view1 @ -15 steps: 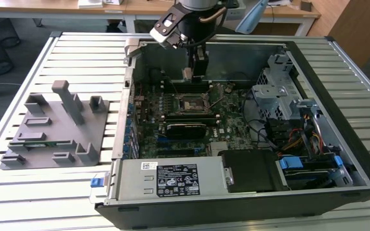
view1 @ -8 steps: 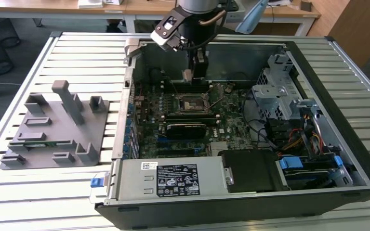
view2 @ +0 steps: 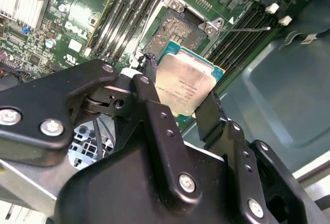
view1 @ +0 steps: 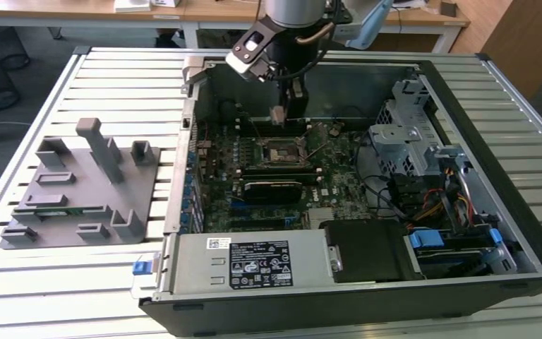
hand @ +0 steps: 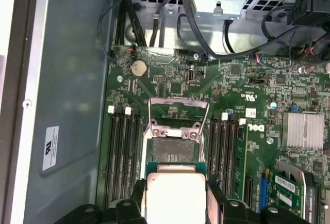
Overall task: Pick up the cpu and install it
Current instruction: 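Place the cpu into insertion slot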
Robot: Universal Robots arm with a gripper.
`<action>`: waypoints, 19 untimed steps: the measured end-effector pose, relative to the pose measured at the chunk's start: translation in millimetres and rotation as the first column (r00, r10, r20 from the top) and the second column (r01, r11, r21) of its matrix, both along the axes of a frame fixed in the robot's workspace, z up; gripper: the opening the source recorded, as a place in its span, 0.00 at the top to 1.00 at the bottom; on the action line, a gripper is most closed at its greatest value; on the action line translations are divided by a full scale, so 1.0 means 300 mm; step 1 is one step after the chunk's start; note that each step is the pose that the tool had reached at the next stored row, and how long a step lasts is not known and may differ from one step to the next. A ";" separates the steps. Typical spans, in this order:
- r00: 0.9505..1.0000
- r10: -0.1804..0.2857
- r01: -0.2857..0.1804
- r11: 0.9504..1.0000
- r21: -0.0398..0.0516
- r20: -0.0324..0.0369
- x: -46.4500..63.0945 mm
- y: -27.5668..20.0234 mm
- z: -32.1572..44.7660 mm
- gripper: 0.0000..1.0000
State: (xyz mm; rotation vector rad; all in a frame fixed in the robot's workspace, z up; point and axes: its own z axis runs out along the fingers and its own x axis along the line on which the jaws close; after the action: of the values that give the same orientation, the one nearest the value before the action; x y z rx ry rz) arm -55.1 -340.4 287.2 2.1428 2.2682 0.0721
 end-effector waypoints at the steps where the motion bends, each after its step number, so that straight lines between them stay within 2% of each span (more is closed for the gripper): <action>1: 1.000 0.000 0.000 1.000 0.000 0.000 0.001 0.000 -0.006 0.46; 10: 1.000 -0.014 0.014 1.000 0.001 0.000 0.001 0.000 -0.054 0.46; 16: 1.000 -0.017 0.017 1.000 0.008 0.000 0.001 0.000 -0.084 0.46; 19: 1.000 -0.019 0.019 1.000 0.008 0.000 0.001 0.000 -0.098 0.46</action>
State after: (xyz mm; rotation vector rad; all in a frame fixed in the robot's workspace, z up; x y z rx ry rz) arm -54.7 -340.3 257.7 2.1682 2.2510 0.0813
